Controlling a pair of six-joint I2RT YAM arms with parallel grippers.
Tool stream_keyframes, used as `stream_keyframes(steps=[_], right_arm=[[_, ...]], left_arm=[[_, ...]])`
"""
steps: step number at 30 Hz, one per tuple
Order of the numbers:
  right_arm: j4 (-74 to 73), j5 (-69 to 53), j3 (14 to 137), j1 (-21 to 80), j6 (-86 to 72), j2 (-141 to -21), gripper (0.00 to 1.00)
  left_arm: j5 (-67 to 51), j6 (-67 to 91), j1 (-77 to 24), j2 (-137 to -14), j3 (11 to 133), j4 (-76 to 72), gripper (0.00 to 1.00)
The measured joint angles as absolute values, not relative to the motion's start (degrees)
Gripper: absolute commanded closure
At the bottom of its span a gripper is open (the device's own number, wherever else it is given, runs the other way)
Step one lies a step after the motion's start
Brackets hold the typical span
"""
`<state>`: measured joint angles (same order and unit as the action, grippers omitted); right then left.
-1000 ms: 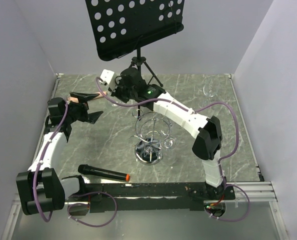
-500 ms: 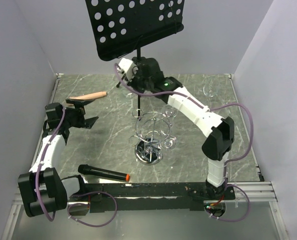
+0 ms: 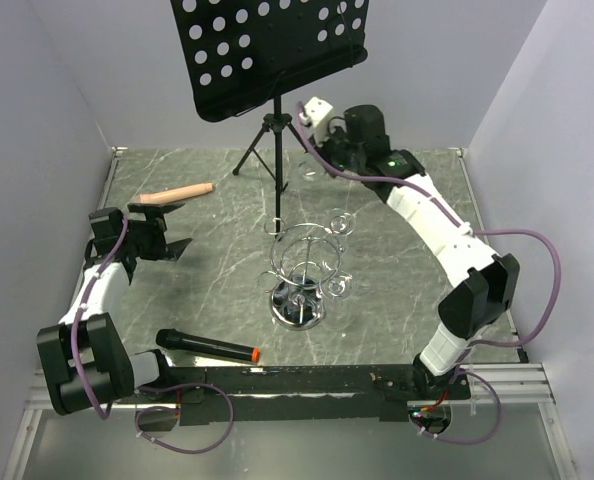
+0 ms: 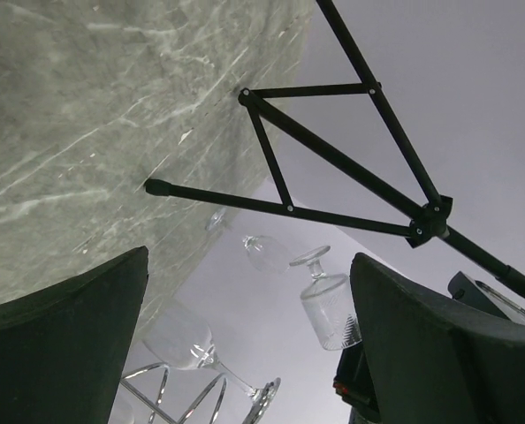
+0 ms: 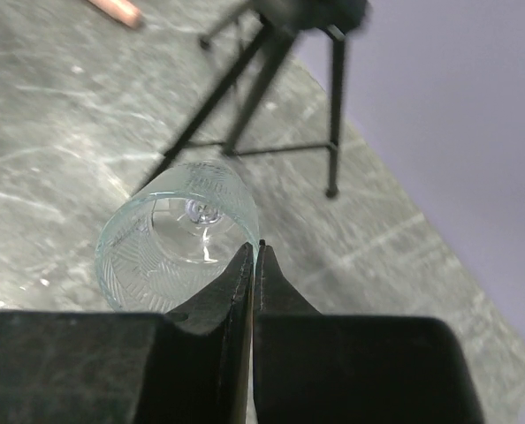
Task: Take the wine glass off the wine glass rack
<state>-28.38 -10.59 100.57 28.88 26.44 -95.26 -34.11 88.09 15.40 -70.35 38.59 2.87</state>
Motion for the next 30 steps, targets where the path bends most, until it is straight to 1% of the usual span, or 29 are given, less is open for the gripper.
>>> stream_keyframes(steps=[9,18,25,30], right_arm=[[-28.56,-10.59,94.48,21.37,26.37,-91.11,1.0],[-28.86,-11.33,88.18,14.63,26.41,-88.84,1.0],[-29.1,-11.73,86.61,8.82,25.36,-88.86,1.0],[-28.82,-11.68,86.61,7.2,24.34,-89.89,1.0]], left_arm=[[-33.8,88.12,15.46,-72.95,38.72,2.79,0.0],[-33.15,87.96,15.57,-73.08,38.72,2.63,0.0],[-33.06,87.66,15.68,-73.87,38.87,2.66,0.0],[-33.06,87.55,15.68,-74.04,38.92,2.66,0.0]])
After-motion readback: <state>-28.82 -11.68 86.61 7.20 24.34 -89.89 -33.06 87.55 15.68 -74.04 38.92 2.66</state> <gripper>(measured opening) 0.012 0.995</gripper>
